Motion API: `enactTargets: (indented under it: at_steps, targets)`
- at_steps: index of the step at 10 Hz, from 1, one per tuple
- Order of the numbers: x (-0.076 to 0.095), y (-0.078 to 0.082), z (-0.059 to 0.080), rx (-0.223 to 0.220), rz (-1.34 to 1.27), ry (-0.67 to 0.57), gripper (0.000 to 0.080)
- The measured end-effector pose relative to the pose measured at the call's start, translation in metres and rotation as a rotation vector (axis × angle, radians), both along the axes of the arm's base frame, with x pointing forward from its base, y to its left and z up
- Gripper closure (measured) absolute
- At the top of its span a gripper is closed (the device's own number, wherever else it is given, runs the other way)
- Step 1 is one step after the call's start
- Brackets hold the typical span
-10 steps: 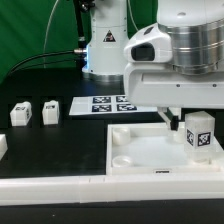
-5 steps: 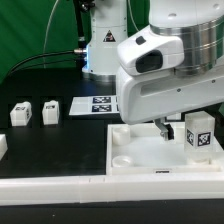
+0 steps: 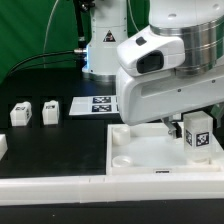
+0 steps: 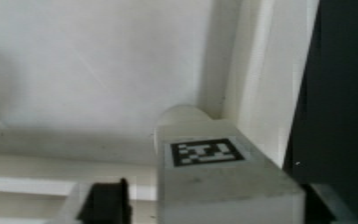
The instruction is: Assemble one leg
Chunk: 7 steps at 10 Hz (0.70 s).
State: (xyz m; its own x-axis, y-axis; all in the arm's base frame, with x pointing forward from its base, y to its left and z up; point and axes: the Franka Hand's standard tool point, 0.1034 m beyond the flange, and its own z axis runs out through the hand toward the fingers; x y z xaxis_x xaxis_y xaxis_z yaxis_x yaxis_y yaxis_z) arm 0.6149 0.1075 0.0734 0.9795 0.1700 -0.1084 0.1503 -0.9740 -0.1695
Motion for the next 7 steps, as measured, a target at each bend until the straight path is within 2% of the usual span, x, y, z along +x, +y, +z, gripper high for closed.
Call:
enactTargets:
  at_steps: [1, 5, 7]
  targets:
    - [0.0001, 0.0, 0.0, 0.0, 0.0, 0.0, 0.0508]
    - [0.0001, 0.0004, 0.0, -0.008, -0.067, 0.01, 0.0508]
    - [-0.0004, 0.0034, 0.0, -0.028, -0.304, 0.049, 0.0508]
